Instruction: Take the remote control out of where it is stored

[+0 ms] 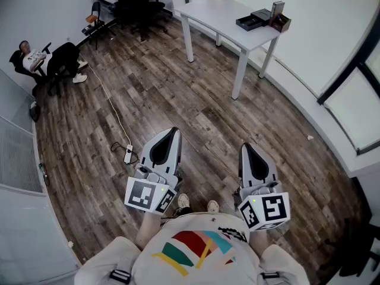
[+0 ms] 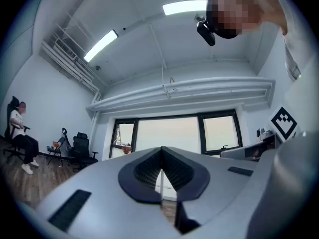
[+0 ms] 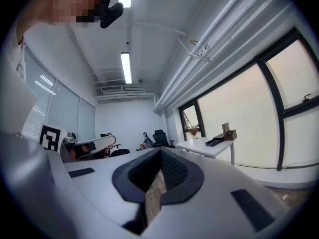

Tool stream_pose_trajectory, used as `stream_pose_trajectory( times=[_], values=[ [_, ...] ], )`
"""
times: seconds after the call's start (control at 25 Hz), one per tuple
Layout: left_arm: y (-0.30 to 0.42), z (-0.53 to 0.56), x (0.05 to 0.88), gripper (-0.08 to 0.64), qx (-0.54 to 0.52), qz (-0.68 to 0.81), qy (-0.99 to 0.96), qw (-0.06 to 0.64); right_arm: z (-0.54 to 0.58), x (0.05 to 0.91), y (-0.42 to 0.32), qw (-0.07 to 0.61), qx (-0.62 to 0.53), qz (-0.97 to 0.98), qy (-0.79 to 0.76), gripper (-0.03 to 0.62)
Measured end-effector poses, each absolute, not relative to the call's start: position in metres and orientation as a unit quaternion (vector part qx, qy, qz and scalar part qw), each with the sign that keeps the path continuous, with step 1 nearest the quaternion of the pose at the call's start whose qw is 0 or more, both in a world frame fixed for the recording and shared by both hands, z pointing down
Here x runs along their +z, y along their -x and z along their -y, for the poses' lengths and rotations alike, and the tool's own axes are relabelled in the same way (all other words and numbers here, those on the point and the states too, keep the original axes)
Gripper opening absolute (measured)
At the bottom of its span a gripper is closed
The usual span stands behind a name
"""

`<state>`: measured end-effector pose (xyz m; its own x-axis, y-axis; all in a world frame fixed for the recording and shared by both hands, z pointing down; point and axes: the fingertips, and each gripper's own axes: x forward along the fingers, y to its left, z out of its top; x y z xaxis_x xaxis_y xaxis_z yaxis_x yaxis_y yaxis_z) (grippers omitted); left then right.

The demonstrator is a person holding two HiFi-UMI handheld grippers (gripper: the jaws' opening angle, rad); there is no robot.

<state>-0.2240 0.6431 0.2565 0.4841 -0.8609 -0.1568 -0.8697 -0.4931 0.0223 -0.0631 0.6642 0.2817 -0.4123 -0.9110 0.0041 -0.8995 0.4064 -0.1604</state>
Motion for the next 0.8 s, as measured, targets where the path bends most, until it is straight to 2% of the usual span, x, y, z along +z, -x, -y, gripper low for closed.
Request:
stream_pose_trajectory(
  times=[0.48,0.8],
  values=[
    [0.262,-0.644,0.263,0.007,0.066,-0.519,0.852,0.019,-0.658,0.291,0.093,0.026,-0.072,-0.841,0.536,-0.006],
    [0.305,-0.637,0.268,0.007,0.076,-0.535,0.841,0.007,-0.649,0.285,0.127,0.044,-0.082,-0.851,0.517,-0.006]
  ],
)
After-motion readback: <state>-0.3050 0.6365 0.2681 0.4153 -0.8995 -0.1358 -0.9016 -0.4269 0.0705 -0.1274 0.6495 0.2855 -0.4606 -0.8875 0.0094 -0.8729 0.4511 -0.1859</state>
